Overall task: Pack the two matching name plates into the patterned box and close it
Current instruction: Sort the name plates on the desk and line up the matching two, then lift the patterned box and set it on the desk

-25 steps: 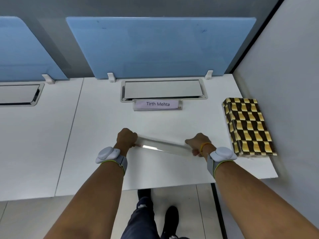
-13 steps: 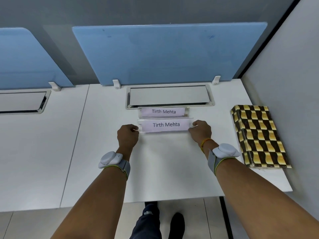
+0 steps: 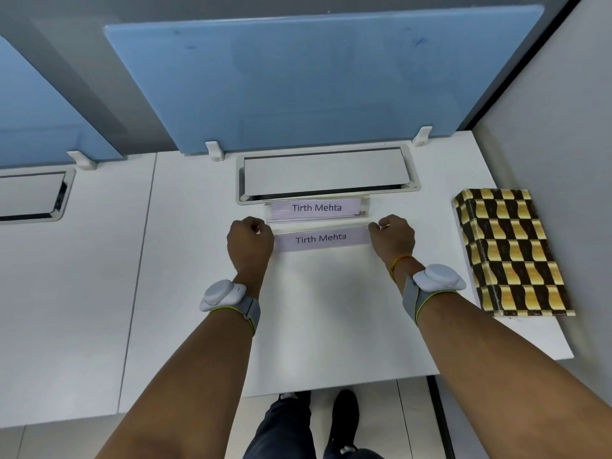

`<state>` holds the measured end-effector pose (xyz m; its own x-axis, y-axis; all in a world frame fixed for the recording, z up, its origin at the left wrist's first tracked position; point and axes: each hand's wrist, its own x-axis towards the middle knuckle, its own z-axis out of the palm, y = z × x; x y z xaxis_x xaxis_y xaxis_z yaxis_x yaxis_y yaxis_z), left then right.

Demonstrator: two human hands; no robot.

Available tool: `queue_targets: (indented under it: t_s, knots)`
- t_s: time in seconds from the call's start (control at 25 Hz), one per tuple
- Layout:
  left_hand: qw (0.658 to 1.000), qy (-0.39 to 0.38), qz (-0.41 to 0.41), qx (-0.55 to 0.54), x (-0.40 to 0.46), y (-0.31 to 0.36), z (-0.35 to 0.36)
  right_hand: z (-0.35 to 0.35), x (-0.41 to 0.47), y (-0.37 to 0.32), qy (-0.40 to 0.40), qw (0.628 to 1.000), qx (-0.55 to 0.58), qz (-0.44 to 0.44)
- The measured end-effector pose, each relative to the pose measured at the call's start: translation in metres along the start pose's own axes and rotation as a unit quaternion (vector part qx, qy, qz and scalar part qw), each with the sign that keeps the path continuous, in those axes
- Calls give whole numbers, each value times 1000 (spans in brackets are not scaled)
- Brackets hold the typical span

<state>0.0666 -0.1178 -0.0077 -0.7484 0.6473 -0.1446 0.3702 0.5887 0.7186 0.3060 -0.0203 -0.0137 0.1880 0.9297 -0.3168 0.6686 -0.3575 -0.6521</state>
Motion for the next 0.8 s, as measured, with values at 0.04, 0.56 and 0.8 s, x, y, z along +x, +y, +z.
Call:
queue_targets:
  t_s: [0.04,0.56,0.8]
  knots:
    - [1000,-1,14,-7,0,12,2,-5,0,-3,2,1000,13,1]
    - [956,-241,165,-34,-55,193,130,-129,19,49,120,982,118,88]
    - [875,-406,251,88,-90,257,237,-173,23,125,225,926,60,298]
